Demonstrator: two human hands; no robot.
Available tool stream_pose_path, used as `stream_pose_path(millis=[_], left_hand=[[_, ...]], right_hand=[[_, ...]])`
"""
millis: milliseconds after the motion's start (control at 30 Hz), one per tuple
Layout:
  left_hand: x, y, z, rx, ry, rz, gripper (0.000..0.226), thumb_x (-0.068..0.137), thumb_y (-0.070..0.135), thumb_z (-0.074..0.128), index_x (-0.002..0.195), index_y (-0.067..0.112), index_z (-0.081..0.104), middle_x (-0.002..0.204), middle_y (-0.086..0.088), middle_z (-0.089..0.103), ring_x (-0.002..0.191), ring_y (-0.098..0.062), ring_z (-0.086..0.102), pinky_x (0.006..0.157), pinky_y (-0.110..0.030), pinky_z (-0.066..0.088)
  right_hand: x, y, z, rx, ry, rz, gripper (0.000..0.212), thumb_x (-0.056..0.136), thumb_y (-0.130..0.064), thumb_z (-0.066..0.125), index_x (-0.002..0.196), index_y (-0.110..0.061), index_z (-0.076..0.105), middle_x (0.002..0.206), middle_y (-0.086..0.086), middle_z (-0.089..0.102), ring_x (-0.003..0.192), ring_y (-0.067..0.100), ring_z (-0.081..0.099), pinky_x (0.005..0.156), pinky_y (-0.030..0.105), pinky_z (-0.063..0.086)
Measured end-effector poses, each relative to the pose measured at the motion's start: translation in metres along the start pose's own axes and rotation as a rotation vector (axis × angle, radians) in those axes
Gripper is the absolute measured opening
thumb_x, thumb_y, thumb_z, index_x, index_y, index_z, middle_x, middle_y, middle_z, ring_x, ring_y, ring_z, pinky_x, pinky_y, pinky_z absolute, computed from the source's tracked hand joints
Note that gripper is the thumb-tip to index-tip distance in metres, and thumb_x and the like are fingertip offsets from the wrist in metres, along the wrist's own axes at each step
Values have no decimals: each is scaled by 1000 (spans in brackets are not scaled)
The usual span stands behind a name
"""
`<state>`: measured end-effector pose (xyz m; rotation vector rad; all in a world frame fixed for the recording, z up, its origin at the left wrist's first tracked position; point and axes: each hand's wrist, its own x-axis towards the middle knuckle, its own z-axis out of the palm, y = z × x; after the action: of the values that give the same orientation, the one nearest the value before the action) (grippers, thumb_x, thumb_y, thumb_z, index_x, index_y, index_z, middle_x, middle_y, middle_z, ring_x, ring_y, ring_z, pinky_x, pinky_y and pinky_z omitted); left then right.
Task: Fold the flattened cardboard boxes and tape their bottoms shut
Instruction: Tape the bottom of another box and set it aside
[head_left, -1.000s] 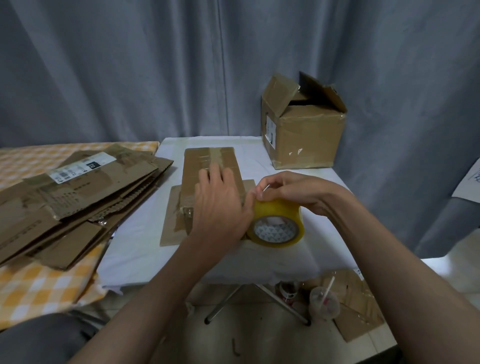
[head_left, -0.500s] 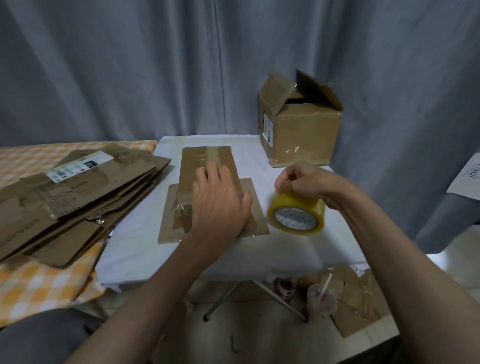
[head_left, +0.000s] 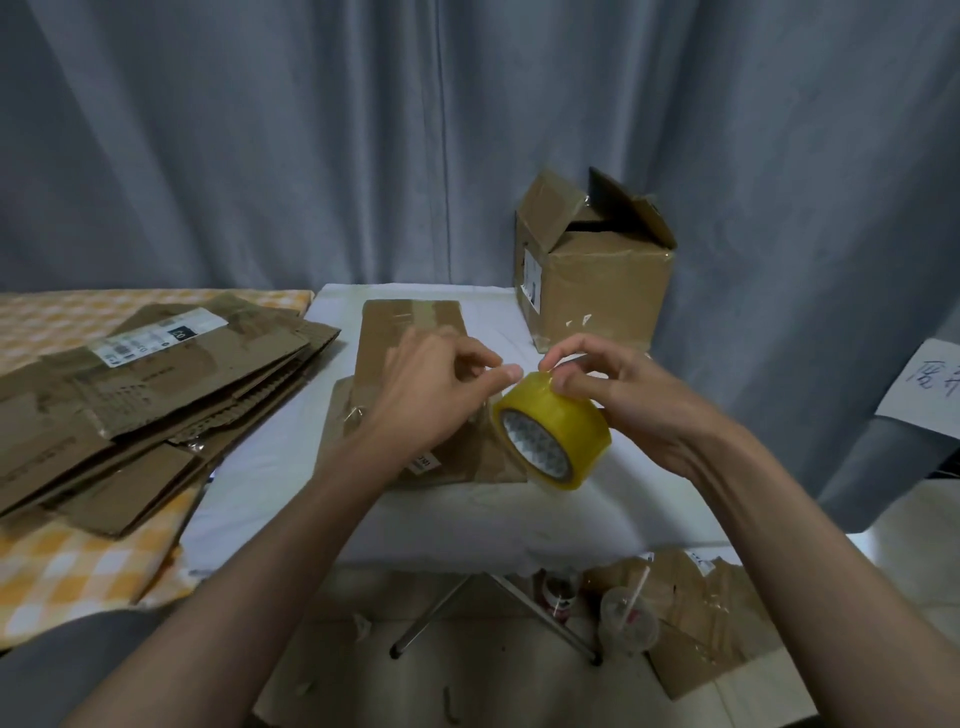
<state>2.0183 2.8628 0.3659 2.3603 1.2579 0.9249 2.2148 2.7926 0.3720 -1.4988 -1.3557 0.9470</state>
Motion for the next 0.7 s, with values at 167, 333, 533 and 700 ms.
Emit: stream_pose_path(millis=[167,333,533,700], left_hand=[[0,13,7,-258,-22,-40,11,75,36,84,83,30,80,76,18,71,74,2,64,68,-16,47],[0,15,10,-328,80,-102,4,77,21,84,77,22,80,63,19,66,59,10,58,54,-6,40],[1,13,13,-304,136,-107,6,86,17,75,80,19,76,67,17,64,62,6,56,56,-6,40],[1,11,20,-277,180,-106,5,89,19,72,84,18,73,68,12,63,61,-2,55,56,-8,42]], right_hand=[[1,-3,8,-2,14,-75,14,91,-14,70,101,-22,75,104,15,67,88,13,63,79,31,50],[3,-3,7,47,12,-60,41,90,-17,72,126,-37,67,103,9,68,99,11,67,101,37,51],[-4,-7,2,45,-180,46,42,93,-13,66,129,-34,62,97,22,62,90,24,60,84,47,46],[0,-10,-1,2,-103,13,37,89,-9,69,116,-35,64,77,5,62,81,18,58,72,35,45]])
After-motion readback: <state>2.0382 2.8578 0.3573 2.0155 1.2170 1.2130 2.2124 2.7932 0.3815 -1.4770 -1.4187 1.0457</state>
